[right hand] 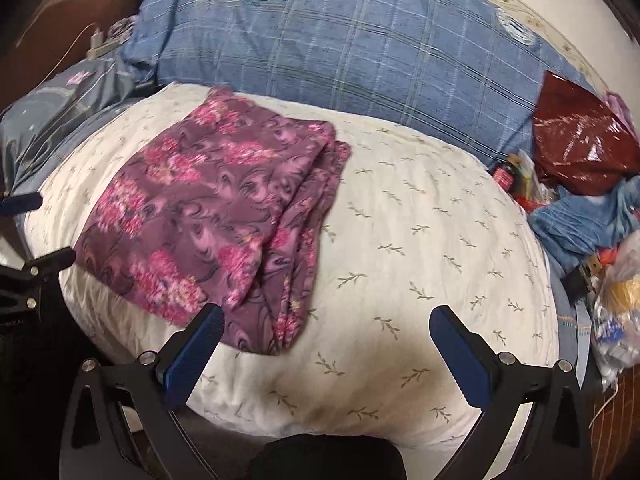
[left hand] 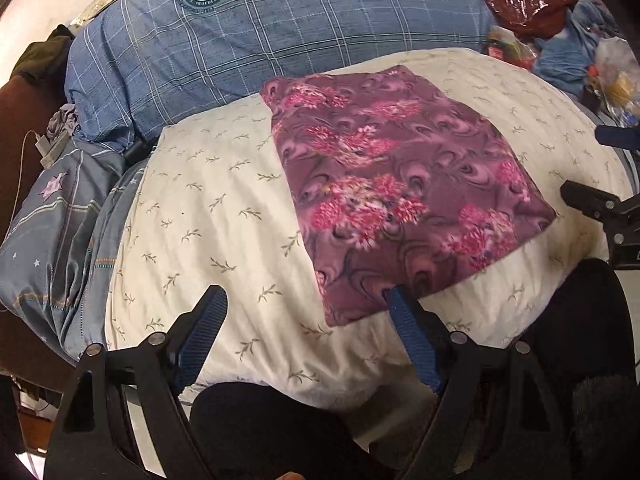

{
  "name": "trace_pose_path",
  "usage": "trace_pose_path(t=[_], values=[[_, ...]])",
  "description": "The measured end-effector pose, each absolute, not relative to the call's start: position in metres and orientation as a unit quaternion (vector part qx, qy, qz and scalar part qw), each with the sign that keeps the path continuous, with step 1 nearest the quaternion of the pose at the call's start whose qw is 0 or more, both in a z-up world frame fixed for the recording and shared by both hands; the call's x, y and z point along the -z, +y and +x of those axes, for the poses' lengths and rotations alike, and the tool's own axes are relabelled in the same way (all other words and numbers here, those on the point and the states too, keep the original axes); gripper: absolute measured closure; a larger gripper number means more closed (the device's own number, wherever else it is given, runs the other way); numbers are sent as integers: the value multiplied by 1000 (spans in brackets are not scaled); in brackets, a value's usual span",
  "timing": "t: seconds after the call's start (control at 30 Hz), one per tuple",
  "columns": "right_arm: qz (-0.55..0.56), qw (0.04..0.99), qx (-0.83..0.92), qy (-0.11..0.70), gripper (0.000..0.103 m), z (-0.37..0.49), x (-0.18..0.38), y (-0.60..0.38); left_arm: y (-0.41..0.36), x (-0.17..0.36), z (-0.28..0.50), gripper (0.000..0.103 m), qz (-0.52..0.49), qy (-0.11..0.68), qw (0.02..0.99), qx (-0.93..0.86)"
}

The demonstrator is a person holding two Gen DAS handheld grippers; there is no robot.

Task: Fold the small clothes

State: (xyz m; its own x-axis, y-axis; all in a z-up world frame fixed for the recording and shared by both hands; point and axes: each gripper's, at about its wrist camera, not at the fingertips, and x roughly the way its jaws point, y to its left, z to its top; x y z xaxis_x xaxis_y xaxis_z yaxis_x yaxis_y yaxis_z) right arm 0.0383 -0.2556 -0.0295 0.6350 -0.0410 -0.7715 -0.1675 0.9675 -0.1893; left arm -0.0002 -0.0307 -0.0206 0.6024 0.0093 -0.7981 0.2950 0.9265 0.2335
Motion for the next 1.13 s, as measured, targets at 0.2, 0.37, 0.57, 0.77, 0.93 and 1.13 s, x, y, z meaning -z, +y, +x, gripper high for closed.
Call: trace_pose_path(t=[0.2, 0.37, 0.57, 0.77, 0.93, 1.13], values=[[-163, 896, -37, 411, 0, 29, 29, -244, -26, 22, -9, 19, 160, 446, 876, 92], [-167, 900, -42, 401, 0, 24, 23, -242, -24, 22, -16, 19, 154, 441, 879, 95], [-171, 902, -33, 395, 0, 16, 20, -243, -27, 23, -24, 19, 151, 440, 880, 98], [-159, 903, -28, 398, 0, 6, 20, -248, -34, 24, -34, 19, 157, 439, 878, 108], [-151, 906, -23, 395, 0, 2, 16, -254, -40, 21, -37, 19, 161, 438, 877, 116], [-136, 906, -20, 400, 0, 5, 16, -260, -45, 18, -40, 19, 163, 427, 881, 121]])
